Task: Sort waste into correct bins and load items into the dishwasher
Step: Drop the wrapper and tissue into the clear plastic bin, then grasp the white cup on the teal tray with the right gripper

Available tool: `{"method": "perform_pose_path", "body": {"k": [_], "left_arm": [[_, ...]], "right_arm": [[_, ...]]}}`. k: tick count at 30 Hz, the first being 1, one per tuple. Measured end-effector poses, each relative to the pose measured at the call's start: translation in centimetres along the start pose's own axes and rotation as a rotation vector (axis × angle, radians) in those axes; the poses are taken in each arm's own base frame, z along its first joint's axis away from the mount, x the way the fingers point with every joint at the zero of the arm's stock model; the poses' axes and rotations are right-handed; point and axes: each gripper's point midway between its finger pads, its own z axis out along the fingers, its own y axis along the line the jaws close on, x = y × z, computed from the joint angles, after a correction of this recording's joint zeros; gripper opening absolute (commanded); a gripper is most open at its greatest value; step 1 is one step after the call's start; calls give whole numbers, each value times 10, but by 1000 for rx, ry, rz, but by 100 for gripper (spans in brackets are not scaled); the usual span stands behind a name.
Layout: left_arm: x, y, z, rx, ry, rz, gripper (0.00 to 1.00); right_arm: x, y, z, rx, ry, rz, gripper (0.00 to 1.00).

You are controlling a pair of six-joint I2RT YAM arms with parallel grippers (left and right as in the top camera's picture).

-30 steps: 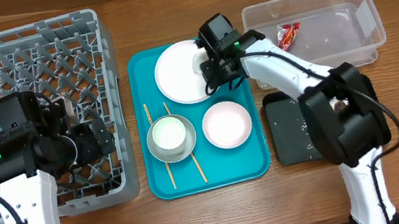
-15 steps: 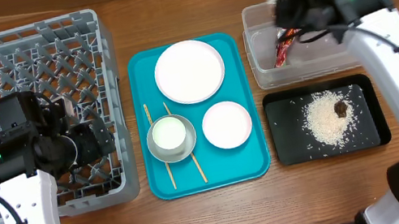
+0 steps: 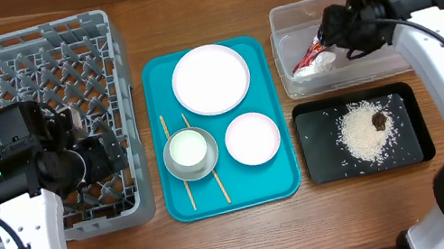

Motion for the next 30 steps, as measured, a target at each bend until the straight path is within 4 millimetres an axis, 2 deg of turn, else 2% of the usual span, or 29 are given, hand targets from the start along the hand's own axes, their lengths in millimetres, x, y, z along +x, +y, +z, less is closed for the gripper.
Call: {"method": "perform_pose_path", "body": {"k": [4,7,9,11,15,19,23,27,30], "left_arm": [[0,0,0,0,0,0,100],[-1,0,0,0,-4,1,100],[-2,0,0,1,-7,1,100],[-2,0,0,1,-7,1,100],[-3,0,0,1,-13,3,100],[-4,0,0,1,-15,3,100],[-4,0,0,1,-15,3,100],[-4,0,0,1,-15,3,100],[-4,0,0,1,-15,3,100]], "right_arm": [[2,20,-49,-97,-50,-37,56],[18,34,-86,-172,-45,-65,56],[32,39,-98,-204,-19,-77,56],[41,47,-102,-227,3,-95,56],[73,78,-88,-275,82,-185,55],[113,127,-69,-340,144,-334,55],[147,167,-48,-350,175,-465,54],[176,195,-19,-325,204,-536,53],[193,207,9,-300,238,-545,50]]}}
